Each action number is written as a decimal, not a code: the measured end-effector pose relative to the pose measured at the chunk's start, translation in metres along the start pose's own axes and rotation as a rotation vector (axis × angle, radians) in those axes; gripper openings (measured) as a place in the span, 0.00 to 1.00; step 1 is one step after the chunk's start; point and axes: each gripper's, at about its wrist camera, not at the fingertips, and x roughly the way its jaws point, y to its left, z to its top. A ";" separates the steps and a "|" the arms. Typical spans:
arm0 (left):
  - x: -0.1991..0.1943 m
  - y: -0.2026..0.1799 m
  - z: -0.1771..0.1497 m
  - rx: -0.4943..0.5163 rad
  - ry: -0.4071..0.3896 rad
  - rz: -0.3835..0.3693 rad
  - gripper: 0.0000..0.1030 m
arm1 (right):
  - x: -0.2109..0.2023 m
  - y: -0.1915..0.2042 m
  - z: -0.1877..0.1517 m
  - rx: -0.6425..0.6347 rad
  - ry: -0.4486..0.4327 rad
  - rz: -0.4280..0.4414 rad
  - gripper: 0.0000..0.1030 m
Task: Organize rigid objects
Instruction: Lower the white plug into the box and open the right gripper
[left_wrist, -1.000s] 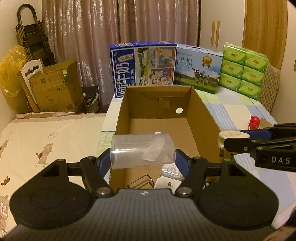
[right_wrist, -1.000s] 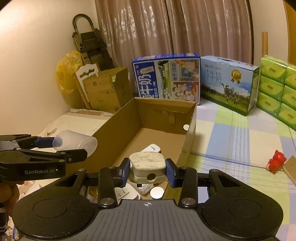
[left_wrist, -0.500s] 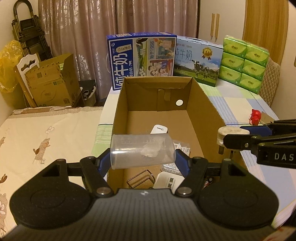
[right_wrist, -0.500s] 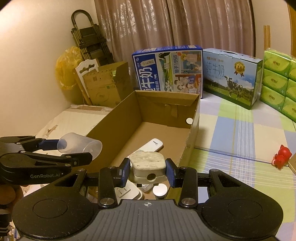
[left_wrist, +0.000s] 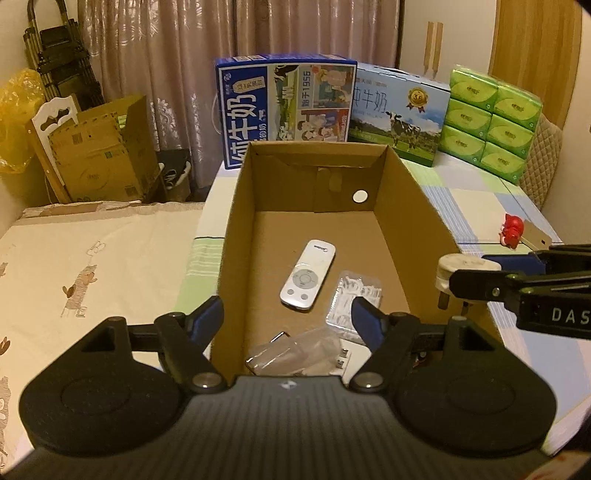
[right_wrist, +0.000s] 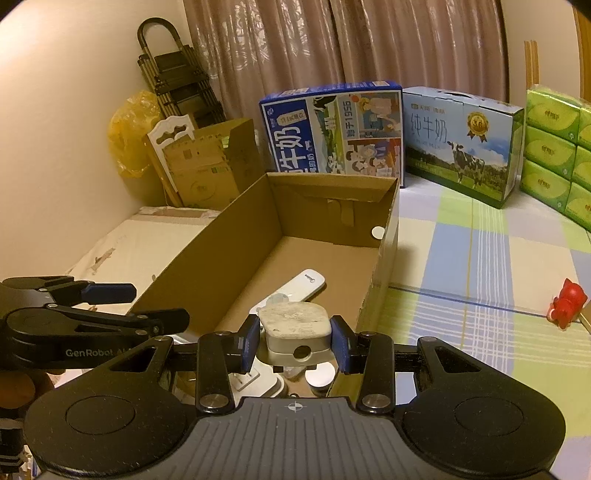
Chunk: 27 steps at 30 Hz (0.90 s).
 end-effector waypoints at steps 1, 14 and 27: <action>-0.001 0.000 0.000 0.000 -0.004 0.004 0.70 | 0.000 0.000 0.000 0.001 0.001 0.000 0.37; -0.012 0.005 -0.001 -0.009 -0.023 0.020 0.70 | -0.001 0.004 -0.002 0.007 0.008 0.011 0.37; -0.011 0.005 -0.004 -0.012 -0.018 0.016 0.70 | 0.002 0.007 -0.004 0.006 0.017 0.016 0.37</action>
